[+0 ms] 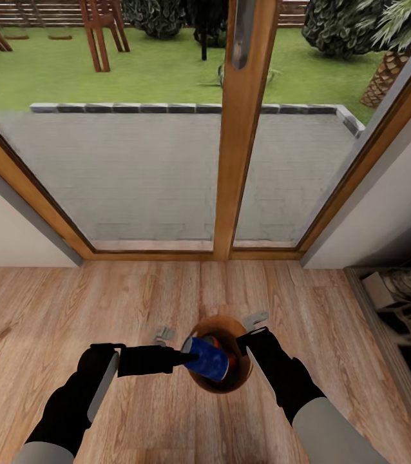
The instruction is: Put the three can of soda from the living room inside the tash can in the kitchen.
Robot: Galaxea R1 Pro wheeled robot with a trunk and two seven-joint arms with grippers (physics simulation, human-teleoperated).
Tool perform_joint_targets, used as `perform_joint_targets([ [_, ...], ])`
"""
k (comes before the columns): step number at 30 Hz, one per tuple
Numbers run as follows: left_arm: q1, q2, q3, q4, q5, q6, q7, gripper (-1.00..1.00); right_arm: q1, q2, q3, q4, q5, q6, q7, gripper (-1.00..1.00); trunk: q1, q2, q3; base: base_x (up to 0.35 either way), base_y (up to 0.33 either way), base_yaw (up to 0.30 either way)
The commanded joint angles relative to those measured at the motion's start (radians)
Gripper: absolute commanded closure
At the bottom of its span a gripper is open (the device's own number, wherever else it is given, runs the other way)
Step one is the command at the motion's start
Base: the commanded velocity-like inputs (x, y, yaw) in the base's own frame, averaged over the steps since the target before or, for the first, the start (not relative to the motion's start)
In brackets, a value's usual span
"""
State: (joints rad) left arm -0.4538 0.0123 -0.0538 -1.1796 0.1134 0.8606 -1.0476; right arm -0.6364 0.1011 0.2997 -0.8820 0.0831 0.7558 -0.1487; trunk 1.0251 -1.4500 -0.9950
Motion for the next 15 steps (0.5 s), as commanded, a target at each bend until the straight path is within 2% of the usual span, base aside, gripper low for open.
perform_joint_targets([
  [1,0.0,-0.001,-0.001,-0.002,0.0,-0.001,0.02,1.0,0.0,0.0,0.0,0.0,-0.009,-0.001,0.0,1.0,0.0,0.0,0.0,0.0,0.0,0.0],
  [9,0.0,-0.02,0.0,-0.016,-0.001,-0.016,0.056,1.0,0.0,0.0,0.0,0.001,-0.008,-0.001,0.0,1.0,0.0,0.0,0.0,0.0,0.0,0.0],
  [15,0.0,-0.031,-0.004,-0.018,0.0,-0.025,0.113,1.0,0.0,0.0,0.0,0.001,-0.008,-0.001,0.0,1.0,0.0,0.0,0.0,0.0,0.0,0.0],
])
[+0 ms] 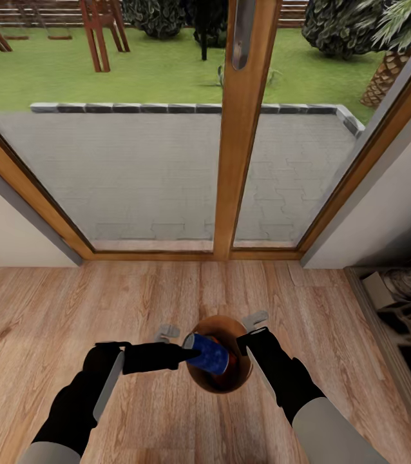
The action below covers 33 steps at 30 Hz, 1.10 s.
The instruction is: Put the three can of soda from the living room inside the tash can in the kitchen.
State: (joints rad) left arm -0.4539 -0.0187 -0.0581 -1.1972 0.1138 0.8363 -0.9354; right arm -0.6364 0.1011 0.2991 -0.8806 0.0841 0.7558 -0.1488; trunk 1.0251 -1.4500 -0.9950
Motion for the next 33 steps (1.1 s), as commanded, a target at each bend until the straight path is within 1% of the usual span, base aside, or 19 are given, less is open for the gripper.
perform_joint_targets([
  [1,0.0,-0.001,-0.004,0.0,0.0,-0.002,0.006,1.0,0.0,0.0,0.0,0.0,-0.009,-0.001,0.0,1.0,0.0,0.0,0.0,0.0,0.0,0.0],
  [6,0.0,-0.004,-0.041,0.0,0.0,-0.007,0.027,1.0,0.0,0.0,0.0,0.0,-0.009,-0.001,0.0,1.0,0.0,0.0,0.0,0.0,0.0,0.0],
  [10,0.0,-0.004,-0.052,0.003,0.0,-0.008,0.03,1.0,0.0,0.0,0.0,0.0,-0.009,-0.001,0.0,1.0,0.0,0.0,0.0,0.0,0.0,0.0],
  [14,0.0,-0.004,-0.056,0.006,0.0,-0.008,0.031,1.0,0.0,0.0,0.0,0.0,-0.009,-0.001,0.0,1.0,0.0,0.0,0.0,0.0,0.0,0.0],
  [15,0.0,-0.004,-0.056,0.006,0.0,-0.008,0.031,-1.0,0.0,0.0,0.0,0.0,-0.009,-0.001,0.0,1.0,0.0,0.0,0.0,0.0,0.0,0.0],
  [33,0.0,-0.004,-0.057,0.008,-0.001,-0.008,0.032,-1.0,0.0,0.0,0.0,0.0,-0.01,-0.001,0.0,1.0,0.0,0.0,0.0,0.0,0.0,0.0],
])
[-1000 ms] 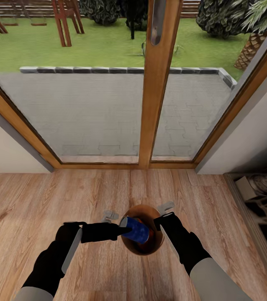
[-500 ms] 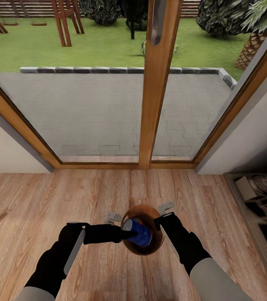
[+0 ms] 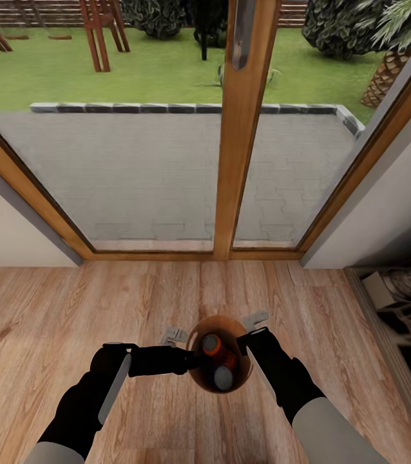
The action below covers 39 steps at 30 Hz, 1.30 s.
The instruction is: Put the three can of soda from the living room inside the tash can in the kitchen.
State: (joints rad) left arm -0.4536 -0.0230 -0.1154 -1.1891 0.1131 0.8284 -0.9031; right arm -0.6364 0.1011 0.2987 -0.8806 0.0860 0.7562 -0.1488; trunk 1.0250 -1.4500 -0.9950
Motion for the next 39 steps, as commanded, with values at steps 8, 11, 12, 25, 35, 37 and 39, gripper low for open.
perform_joint_targets([
  [8,0.0,0.0,0.001,0.001,0.001,0.001,-0.001,-1.0,0.0,0.0,0.001,0.0,-0.012,-0.001,0.0,1.0,0.0,0.0,0.0,0.0,0.0,0.0],
  [11,0.0,0.0,0.002,0.001,0.002,0.001,-0.002,-1.0,0.0,0.0,0.001,0.0,-0.013,-0.001,0.0,1.0,0.0,0.0,0.0,0.0,0.0,0.0],
  [12,0.0,0.0,0.002,0.001,0.002,0.001,-0.002,-1.0,0.0,0.0,0.001,0.0,-0.013,-0.001,0.0,1.0,0.0,0.0,0.0,0.0,0.0,0.0],
  [25,0.0,0.036,0.075,0.023,0.004,0.003,-0.194,-1.0,0.0,0.0,0.001,-0.001,-0.014,-0.001,0.001,1.0,0.0,0.0,0.0,0.0,0.0,0.0],
  [35,0.001,0.198,0.186,0.077,0.002,0.002,-0.539,-1.0,0.0,0.0,0.002,-0.001,-0.015,-0.001,0.002,1.0,0.0,0.0,0.0,0.0,0.0,0.0],
  [37,0.0,0.227,0.211,0.092,0.002,0.0,-0.566,-1.0,0.0,0.0,0.002,-0.001,-0.015,-0.001,0.002,1.0,0.0,0.0,0.0,0.0,0.0,0.0],
  [39,0.0,0.273,0.256,0.128,0.002,-0.014,-0.591,-1.0,0.001,0.0,0.002,0.0,-0.015,-0.001,0.003,1.0,0.0,0.0,0.0,0.0,0.0,0.0],
])
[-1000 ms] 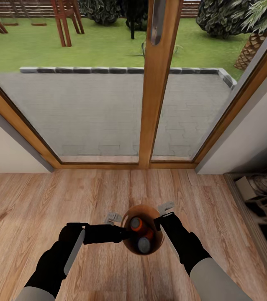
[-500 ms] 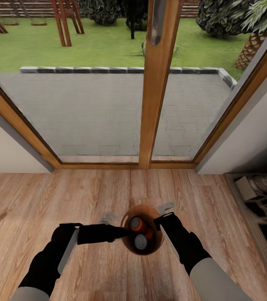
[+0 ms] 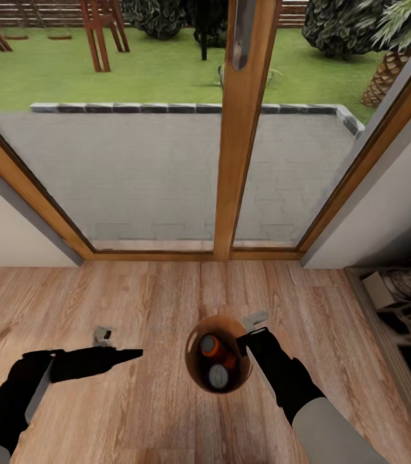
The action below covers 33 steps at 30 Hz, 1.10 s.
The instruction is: Put the three can of soda from the living room inside the tash can in the kitchen.
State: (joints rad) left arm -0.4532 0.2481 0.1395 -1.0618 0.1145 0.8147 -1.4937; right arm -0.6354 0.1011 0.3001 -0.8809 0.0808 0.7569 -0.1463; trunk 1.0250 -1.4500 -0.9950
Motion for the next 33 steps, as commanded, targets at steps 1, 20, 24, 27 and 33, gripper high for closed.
perform_joint_targets([
  [1,0.0,0.017,0.017,0.016,0.0,-0.009,-0.006,-1.0,0.0,0.0,0.0,0.0,-0.01,-0.001,0.0,1.0,0.0,0.0,0.0,0.0,0.0,0.0],
  [20,0.001,0.191,0.16,0.482,-0.005,-0.409,0.035,-1.0,0.0,-0.001,0.001,0.002,-0.01,-0.001,0.004,1.0,0.0,0.0,0.0,0.0,0.0,0.0],
  [24,0.001,0.196,0.161,0.583,-0.004,-0.533,0.155,-1.0,0.0,-0.001,0.001,0.002,-0.01,-0.002,0.005,1.0,0.0,0.0,0.0,0.0,0.0,0.0],
  [27,0.001,0.196,0.161,0.655,-0.002,-0.632,0.208,-1.0,0.0,-0.001,0.001,0.002,-0.011,-0.002,0.006,1.0,0.0,0.0,0.0,0.0,0.0,0.0],
  [33,0.0,0.197,0.159,0.704,0.002,-0.734,0.219,-1.0,0.0,-0.001,0.001,0.001,-0.012,-0.003,0.012,1.0,0.0,0.0,0.0,0.0,0.0,0.0],
])
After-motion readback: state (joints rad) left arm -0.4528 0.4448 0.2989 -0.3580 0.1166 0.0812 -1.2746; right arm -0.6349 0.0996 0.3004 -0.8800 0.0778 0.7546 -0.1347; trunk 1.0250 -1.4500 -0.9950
